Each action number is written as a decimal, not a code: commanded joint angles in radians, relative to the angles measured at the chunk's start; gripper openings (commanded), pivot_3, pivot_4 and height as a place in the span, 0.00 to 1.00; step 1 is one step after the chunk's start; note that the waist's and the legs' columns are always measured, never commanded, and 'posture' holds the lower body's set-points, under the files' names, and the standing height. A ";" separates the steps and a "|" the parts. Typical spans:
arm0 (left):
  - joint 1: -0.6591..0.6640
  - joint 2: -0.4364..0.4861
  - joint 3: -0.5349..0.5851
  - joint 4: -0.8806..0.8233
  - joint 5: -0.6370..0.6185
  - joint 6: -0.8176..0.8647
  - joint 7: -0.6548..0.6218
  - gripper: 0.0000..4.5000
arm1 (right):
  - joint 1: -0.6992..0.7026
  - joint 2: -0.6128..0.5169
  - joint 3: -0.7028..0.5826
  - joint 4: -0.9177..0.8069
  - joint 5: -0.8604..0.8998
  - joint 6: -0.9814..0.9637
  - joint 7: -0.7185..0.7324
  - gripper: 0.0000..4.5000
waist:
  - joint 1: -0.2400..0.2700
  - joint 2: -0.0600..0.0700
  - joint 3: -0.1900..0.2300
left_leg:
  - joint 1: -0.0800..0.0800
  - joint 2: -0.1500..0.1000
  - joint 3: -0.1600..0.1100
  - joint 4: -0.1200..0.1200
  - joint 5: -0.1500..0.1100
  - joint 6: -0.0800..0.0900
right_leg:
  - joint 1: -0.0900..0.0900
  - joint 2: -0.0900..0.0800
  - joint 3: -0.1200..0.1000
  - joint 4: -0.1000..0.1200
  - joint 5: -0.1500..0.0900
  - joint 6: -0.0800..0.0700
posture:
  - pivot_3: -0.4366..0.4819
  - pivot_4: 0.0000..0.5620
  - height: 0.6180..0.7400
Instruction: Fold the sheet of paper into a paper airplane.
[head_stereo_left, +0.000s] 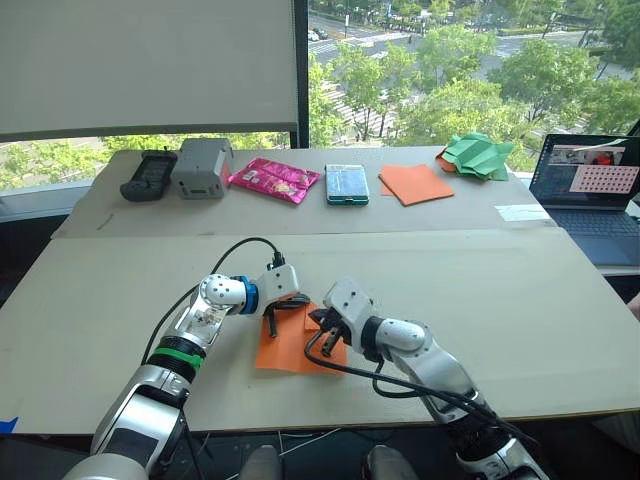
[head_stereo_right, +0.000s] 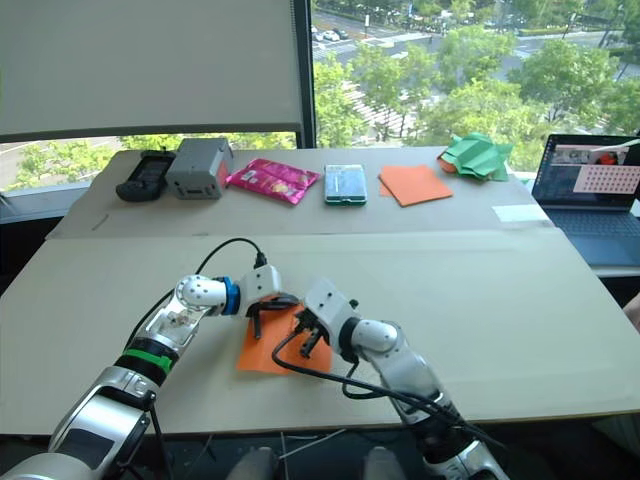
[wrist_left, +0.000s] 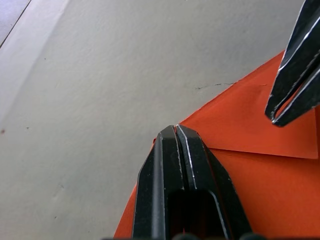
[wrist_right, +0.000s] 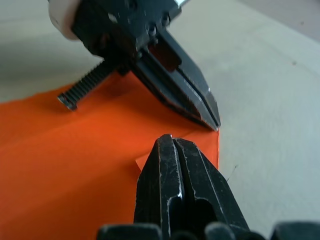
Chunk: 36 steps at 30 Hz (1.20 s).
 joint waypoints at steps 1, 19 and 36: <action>0.027 0.020 -0.013 0.006 0.026 0.024 -0.002 0.01 | -0.027 0.002 0.030 0.042 -0.023 -0.052 0.012 0.01 | -0.001 0.000 0.000 | 0.000 0.000 0.000 0.000 0.000 0.000 | 0.000 0.000 0.000 0.000 0.000 0.000 | 0.48 0.27 0.72; 0.208 0.083 0.353 -0.425 -0.347 0.577 0.075 0.64 | -0.046 -0.009 0.071 0.119 -0.082 0.023 0.002 0.00 | -0.009 0.000 0.000 | 0.002 0.001 -0.001 -0.001 0.000 0.000 | -0.001 0.002 0.001 0.002 0.000 0.000 | 0.48 0.27 0.72; 0.266 0.018 0.369 -0.461 -0.451 0.736 0.184 0.64 | -0.052 0.004 0.066 0.114 -0.097 0.033 -0.003 0.00 | -0.004 -0.002 0.001 | 0.002 0.001 -0.001 -0.001 0.000 0.000 | -0.002 0.002 0.001 0.002 0.000 0.000 | 0.48 0.27 0.72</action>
